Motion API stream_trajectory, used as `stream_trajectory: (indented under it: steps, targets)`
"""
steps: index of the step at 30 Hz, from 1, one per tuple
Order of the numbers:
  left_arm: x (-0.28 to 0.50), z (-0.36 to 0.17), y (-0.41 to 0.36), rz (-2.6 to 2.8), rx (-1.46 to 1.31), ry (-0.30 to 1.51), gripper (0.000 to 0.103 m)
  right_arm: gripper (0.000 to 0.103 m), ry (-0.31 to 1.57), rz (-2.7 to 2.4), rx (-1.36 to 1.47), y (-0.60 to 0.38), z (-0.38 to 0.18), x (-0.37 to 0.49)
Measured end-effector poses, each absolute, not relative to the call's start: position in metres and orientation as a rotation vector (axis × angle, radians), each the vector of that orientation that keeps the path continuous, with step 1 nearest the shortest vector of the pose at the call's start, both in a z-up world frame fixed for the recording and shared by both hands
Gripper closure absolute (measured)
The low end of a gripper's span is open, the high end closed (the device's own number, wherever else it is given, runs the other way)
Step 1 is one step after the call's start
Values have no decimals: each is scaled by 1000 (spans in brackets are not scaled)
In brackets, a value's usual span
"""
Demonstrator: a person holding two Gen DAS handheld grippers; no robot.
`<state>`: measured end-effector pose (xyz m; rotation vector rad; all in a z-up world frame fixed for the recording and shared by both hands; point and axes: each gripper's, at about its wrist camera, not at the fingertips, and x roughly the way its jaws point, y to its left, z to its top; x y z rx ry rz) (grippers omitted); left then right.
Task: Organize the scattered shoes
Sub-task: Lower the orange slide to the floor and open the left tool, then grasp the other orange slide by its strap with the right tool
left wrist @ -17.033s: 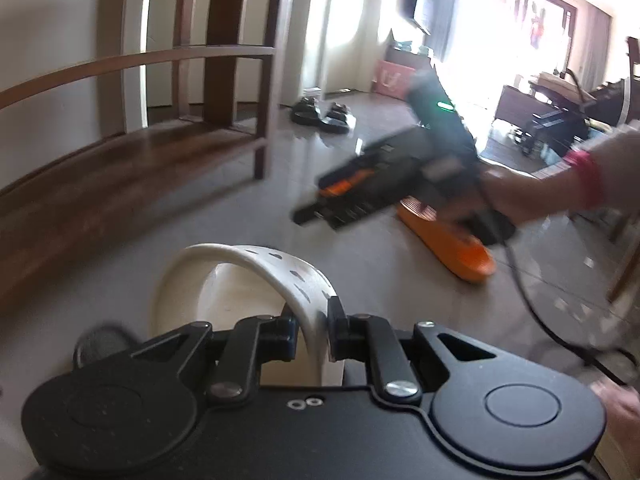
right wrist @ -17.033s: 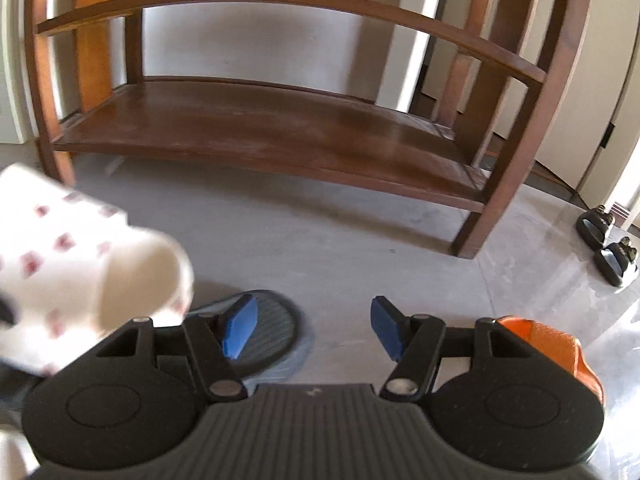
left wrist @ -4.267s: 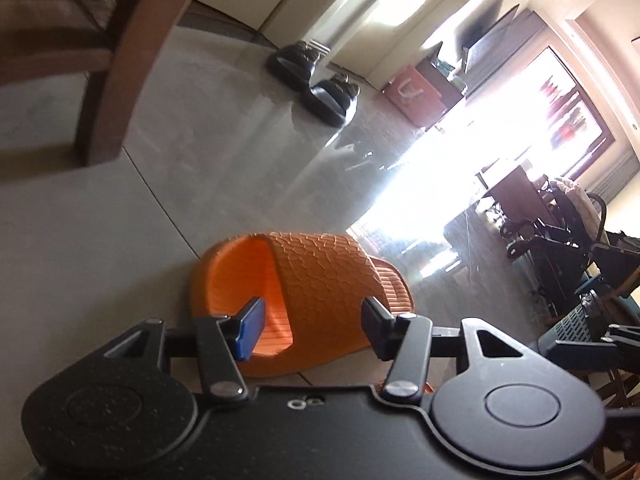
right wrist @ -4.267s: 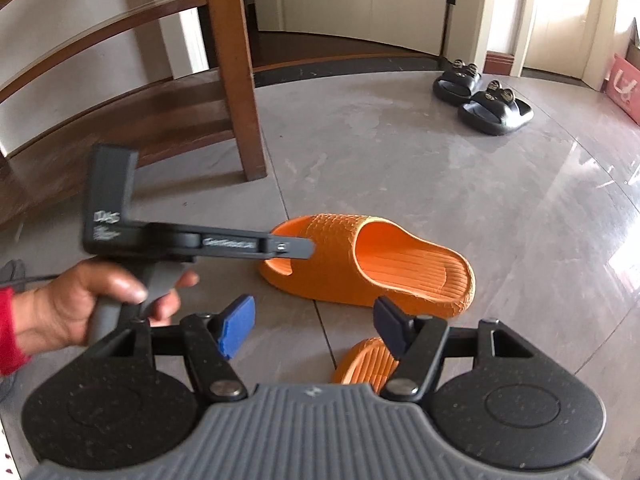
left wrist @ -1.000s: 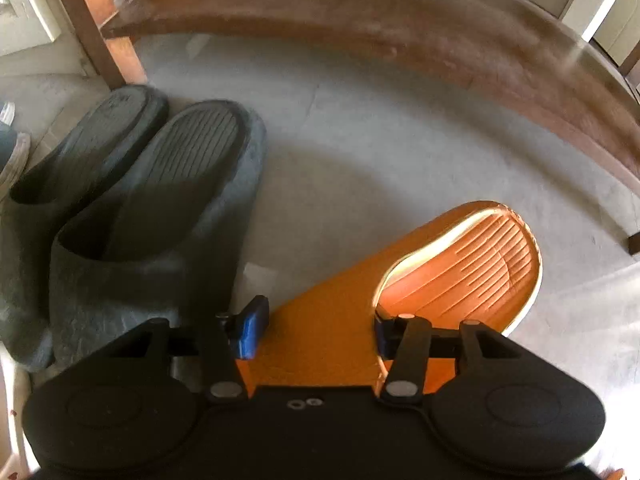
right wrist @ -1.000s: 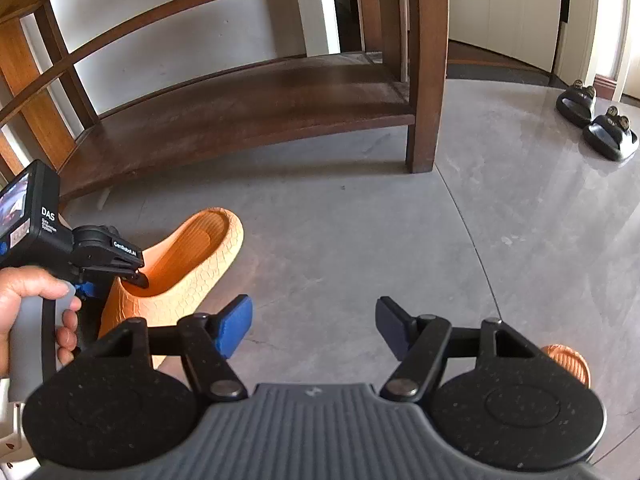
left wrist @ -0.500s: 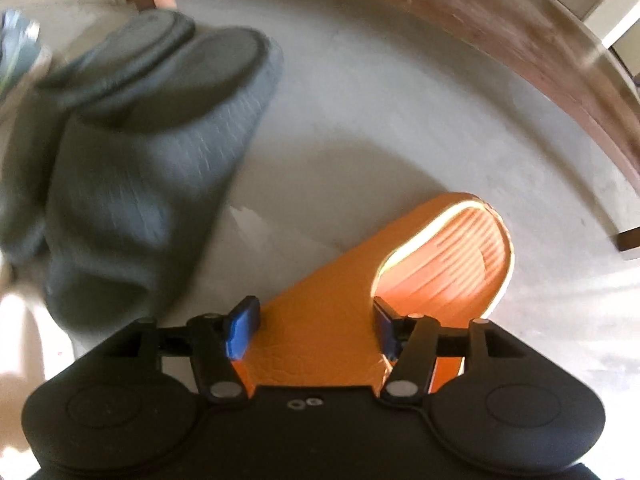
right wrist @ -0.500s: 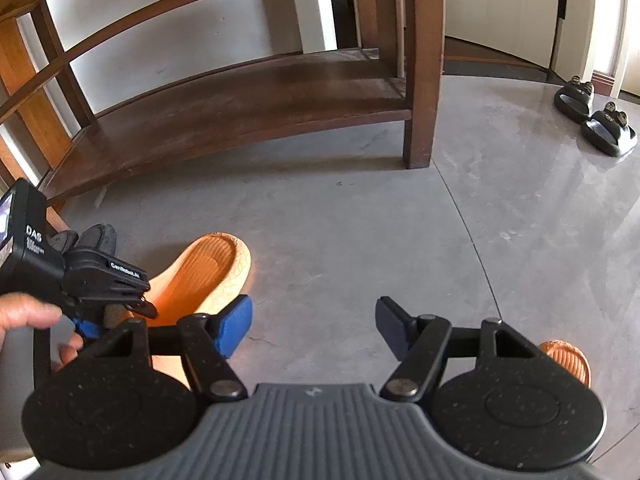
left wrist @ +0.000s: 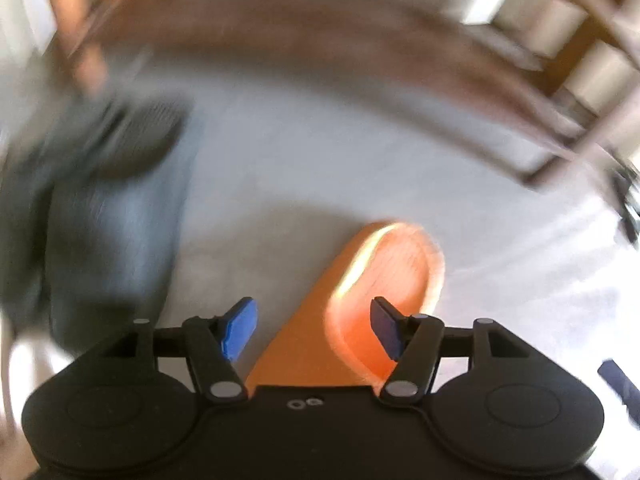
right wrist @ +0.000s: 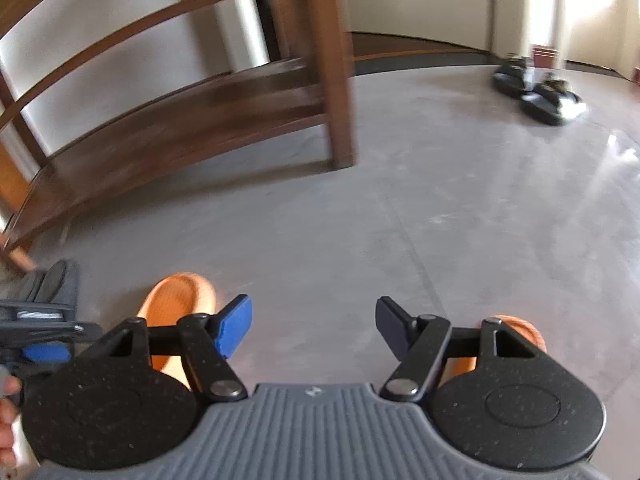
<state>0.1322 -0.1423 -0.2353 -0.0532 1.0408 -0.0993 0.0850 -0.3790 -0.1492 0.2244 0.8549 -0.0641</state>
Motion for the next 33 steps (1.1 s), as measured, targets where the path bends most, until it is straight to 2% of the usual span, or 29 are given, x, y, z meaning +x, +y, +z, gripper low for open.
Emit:
stream_trajectory:
  steps: [3, 7, 24, 33]
  targets:
    - [112, -228, -199, -421, 137, 929, 40, 31, 816, -146, 262, -405, -138, 73]
    - [81, -242, -250, -710, 258, 862, 41, 31, 756, -262, 308, -441, -122, 52]
    - [-25, -340, -285, -1013, 595, 559, 42, 31, 836, -354, 338, -473, -143, -18]
    - [-39, -374, -299, -993, 779, 394, 41, 31, 860, -367, 363, -475, -151, -33]
